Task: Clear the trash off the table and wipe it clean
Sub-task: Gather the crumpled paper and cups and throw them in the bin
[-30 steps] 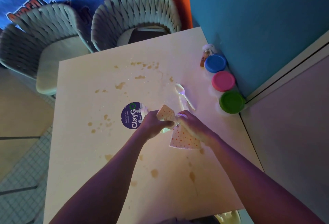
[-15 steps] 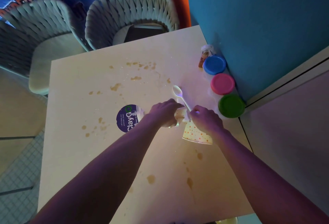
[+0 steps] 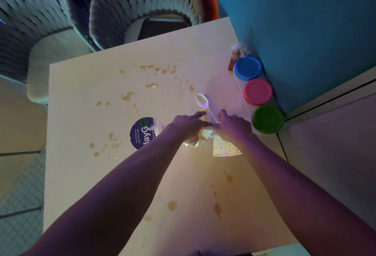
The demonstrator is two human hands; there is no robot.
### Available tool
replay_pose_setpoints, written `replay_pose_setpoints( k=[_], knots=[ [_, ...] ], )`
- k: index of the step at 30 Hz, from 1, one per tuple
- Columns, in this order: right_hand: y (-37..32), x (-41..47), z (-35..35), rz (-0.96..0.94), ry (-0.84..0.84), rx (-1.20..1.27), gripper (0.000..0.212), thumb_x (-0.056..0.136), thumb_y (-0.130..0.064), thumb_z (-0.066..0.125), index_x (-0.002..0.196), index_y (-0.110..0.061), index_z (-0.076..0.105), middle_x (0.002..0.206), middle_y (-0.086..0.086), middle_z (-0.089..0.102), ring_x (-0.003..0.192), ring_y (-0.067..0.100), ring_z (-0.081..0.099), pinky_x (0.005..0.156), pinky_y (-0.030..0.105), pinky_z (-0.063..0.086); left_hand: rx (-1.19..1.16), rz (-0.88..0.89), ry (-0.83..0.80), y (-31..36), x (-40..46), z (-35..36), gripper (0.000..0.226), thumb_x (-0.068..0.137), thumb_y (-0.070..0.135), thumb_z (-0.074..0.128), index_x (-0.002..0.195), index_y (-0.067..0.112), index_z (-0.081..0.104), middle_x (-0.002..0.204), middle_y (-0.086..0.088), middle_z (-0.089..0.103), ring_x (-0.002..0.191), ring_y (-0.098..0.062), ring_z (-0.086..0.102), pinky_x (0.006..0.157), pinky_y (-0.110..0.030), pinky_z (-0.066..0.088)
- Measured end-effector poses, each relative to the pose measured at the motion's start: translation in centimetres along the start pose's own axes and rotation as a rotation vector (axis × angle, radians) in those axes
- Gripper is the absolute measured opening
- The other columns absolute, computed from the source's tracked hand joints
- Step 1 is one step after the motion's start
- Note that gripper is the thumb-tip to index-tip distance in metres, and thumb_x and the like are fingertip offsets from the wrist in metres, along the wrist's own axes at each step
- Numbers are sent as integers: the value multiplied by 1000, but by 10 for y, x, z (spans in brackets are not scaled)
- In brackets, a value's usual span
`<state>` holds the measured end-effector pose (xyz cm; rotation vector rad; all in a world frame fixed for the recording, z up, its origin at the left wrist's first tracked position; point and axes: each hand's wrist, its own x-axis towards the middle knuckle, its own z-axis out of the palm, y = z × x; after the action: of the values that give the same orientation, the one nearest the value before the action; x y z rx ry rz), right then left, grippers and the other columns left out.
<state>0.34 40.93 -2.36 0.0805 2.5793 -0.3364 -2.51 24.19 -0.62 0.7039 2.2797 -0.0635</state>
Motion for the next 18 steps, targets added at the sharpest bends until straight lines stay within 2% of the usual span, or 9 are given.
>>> replay_pose_setpoints(
  k=[4,10,13,18],
  knots=[
    [-4,12,-4,9,-70,-57,42,100,-52,44,123,-16,45,120,13,63,110,36,61,78,38,40,64,7,44,5,-3,1,87,88,21,67,154,55,20,168,9,7,117,-31,61,70,-32,44],
    [-14,20,-10,51,-146,-110,47,98,-49,47,130,-15,45,127,12,60,116,34,59,85,38,43,75,10,109,2,-6,14,82,91,20,64,159,36,20,166,14,13,109,-31,66,68,-32,42],
    [-19,23,-9,80,-153,-140,38,99,-37,44,131,-17,46,129,12,59,118,33,58,85,37,42,58,-7,137,1,-10,16,78,91,18,63,158,31,26,164,15,19,111,-30,65,70,-33,45],
    [-28,22,-10,108,-161,-177,38,96,-28,47,134,-18,47,131,11,59,120,32,58,85,36,42,-31,-55,239,-2,-21,25,65,91,15,63,152,28,42,154,9,39,120,-27,60,76,-36,52]
  ],
)
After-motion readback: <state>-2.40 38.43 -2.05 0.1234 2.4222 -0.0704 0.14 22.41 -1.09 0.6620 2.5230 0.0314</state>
